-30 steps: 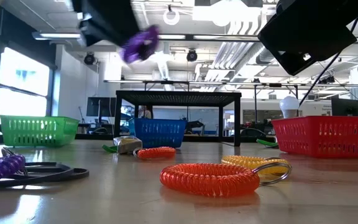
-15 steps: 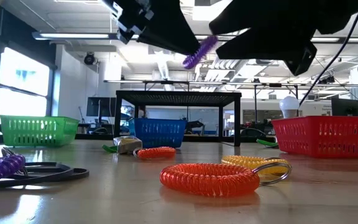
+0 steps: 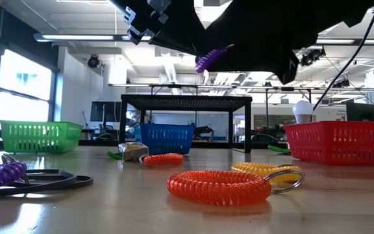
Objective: Pick & Place Office Desk Supplies
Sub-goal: Put the violet spring keychain into the red basket, then put the violet rubber band into the blue basket
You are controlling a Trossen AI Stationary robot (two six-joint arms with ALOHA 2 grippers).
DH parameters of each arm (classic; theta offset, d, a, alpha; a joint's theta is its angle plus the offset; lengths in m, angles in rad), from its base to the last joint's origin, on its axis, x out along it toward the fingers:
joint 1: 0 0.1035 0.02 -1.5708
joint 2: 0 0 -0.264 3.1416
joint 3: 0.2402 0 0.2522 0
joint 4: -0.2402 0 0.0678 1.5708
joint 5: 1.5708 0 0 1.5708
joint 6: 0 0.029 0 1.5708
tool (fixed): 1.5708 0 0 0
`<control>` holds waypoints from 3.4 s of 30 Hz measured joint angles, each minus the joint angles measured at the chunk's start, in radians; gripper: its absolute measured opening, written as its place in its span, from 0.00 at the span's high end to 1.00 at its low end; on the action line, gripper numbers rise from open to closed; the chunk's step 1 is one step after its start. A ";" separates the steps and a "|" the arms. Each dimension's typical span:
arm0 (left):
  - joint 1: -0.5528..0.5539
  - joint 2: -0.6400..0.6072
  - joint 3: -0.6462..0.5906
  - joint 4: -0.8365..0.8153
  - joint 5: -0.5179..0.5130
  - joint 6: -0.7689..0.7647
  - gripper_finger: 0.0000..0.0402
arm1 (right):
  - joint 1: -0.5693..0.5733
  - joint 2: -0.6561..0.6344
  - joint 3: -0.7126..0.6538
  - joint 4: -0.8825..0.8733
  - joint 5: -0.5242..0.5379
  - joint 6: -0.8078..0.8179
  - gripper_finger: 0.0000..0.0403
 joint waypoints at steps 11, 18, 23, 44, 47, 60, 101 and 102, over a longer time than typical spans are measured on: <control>-0.002 0.000 0.000 0.000 0.000 0.001 1.00 | -0.005 0.000 0.000 0.009 0.041 -0.065 0.92; -0.002 0.000 0.000 0.002 0.067 -0.004 0.97 | 0.004 0.000 0.000 0.007 0.028 -0.092 0.97; -0.001 0.000 0.000 0.005 0.078 0.023 0.89 | 0.004 0.000 0.000 -0.029 -0.023 -0.083 0.98; -0.015 0.000 0.000 0.008 0.283 0.026 0.59 | 0.167 -0.226 0.001 -0.944 0.123 0.523 0.98; -0.018 0.000 0.000 0.008 0.301 0.019 0.59 | 0.189 -0.269 0.001 -1.195 0.120 0.747 0.98; -0.022 0.003 0.000 0.025 0.316 0.018 0.59 | 0.164 -0.289 0.000 -1.545 -0.095 1.101 0.97; -0.098 0.002 -0.001 -0.438 0.564 0.009 0.59 | 0.182 -0.225 0.000 -1.538 -0.103 1.034 0.55; -0.096 0.002 -0.001 -0.468 0.581 0.010 0.59 | 0.182 -0.225 0.000 -1.538 -0.101 1.034 0.55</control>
